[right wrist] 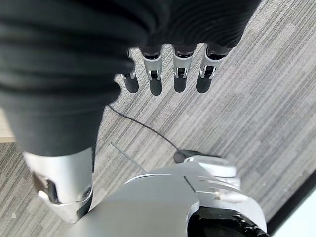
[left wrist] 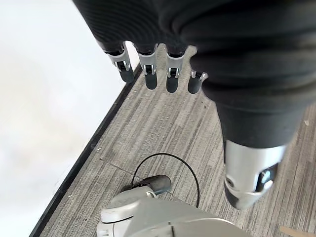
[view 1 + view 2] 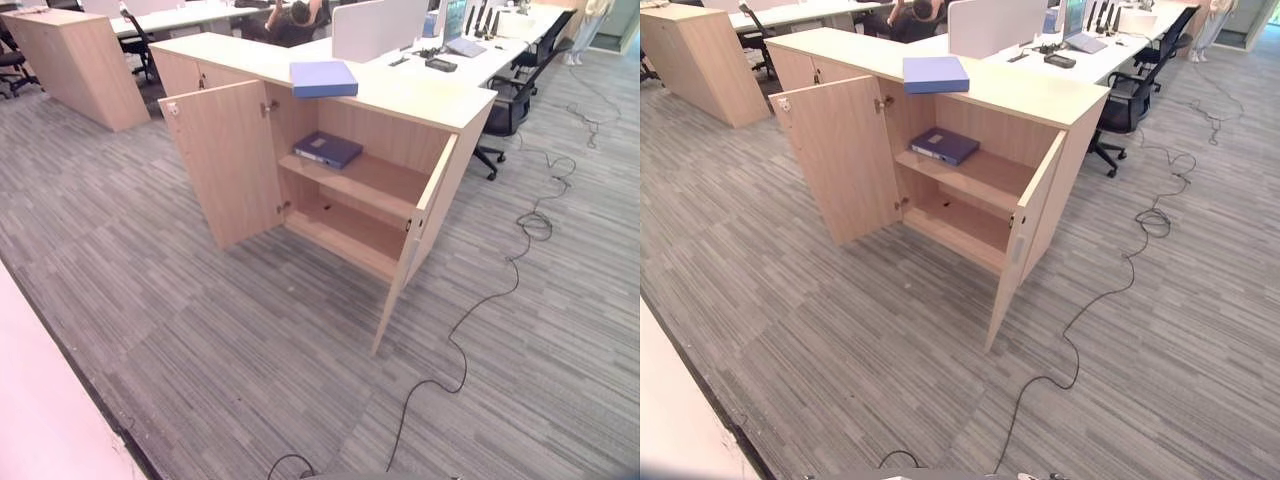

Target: Put the empty folder in the office cabinet

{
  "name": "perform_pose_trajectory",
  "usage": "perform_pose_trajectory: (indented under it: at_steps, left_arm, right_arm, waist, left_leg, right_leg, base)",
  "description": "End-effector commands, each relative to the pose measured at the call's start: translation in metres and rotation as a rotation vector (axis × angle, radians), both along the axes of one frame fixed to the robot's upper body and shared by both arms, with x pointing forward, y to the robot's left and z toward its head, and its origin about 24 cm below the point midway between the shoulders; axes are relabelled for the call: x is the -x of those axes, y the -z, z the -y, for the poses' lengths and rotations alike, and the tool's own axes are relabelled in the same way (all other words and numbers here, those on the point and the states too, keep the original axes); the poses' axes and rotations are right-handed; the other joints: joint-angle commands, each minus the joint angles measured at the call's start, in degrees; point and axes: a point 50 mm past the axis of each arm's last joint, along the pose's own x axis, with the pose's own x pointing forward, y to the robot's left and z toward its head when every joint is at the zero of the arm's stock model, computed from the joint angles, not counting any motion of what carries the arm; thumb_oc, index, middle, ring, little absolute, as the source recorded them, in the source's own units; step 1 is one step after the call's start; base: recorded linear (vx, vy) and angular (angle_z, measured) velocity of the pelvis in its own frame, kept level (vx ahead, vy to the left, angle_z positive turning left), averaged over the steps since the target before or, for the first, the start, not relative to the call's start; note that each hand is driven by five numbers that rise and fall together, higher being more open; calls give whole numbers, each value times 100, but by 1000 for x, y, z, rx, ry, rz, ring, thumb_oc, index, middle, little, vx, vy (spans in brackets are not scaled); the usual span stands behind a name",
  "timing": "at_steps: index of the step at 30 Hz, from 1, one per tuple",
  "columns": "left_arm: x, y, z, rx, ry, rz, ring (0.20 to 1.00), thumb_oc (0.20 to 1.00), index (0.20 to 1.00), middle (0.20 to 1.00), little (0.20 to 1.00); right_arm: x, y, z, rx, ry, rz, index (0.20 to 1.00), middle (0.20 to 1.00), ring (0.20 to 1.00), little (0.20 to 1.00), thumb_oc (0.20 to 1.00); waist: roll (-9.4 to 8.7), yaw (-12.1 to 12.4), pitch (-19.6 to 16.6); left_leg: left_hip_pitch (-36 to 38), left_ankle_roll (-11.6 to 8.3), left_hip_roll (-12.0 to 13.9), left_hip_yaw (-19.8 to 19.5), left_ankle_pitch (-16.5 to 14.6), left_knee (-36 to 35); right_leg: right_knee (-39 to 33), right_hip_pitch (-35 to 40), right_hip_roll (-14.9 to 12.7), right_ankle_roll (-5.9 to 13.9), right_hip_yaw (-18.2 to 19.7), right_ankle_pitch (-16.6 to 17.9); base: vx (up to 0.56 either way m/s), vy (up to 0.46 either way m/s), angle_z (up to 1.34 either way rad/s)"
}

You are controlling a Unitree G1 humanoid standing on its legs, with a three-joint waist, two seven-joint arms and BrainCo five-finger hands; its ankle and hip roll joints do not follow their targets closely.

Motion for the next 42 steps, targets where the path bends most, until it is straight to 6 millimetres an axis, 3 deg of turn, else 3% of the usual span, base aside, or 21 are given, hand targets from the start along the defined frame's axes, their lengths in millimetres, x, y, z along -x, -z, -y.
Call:
perform_pose_trajectory:
  at_steps: [1,9,26,42]
  left_arm:
    - [-16,-1,3,15,-4,30,1000,1000,1000,1000,1000]
    - [-24,-3,3,12,29,63,1000,1000,1000,1000,1000]
    - [-12,-1,0,15,16,16,1000,1000,1000,1000,1000]
    - [-10,-2,-5,-35,15,12,1000,1000,1000,1000,1000]
  right_arm:
    - [-7,-2,8,21,-13,0,1000,1000,1000,1000,1000]
    - [-7,-2,7,21,-27,0,1000,1000,1000,1000,1000]
    - [-14,-3,5,19,-148,-13,1000,1000,1000,1000,1000]
    - [-12,-2,2,15,-124,-14,1000,1000,1000,1000,1000]
  waist:
    - [-155,19,43]
    - [-166,37,42]
    - [-192,144,66]
    - [-214,148,70]
  left_leg:
    - [363,-140,-104,-459,-431,-182]
    - [383,-149,-94,-507,-446,-182]
    - [350,-189,-70,-609,-415,-182]
    - [346,-212,-47,-663,-422,-182]
  right_leg:
    - [-866,137,-206,690,142,913]
    - [-866,164,-211,693,104,892]
    - [-866,197,-243,685,-54,851]
    - [-866,230,-235,677,-94,812]
  base:
    - [0,0,0]
    - [-4,-12,4]
    - [-2,-15,4]
    - [1,-4,1]
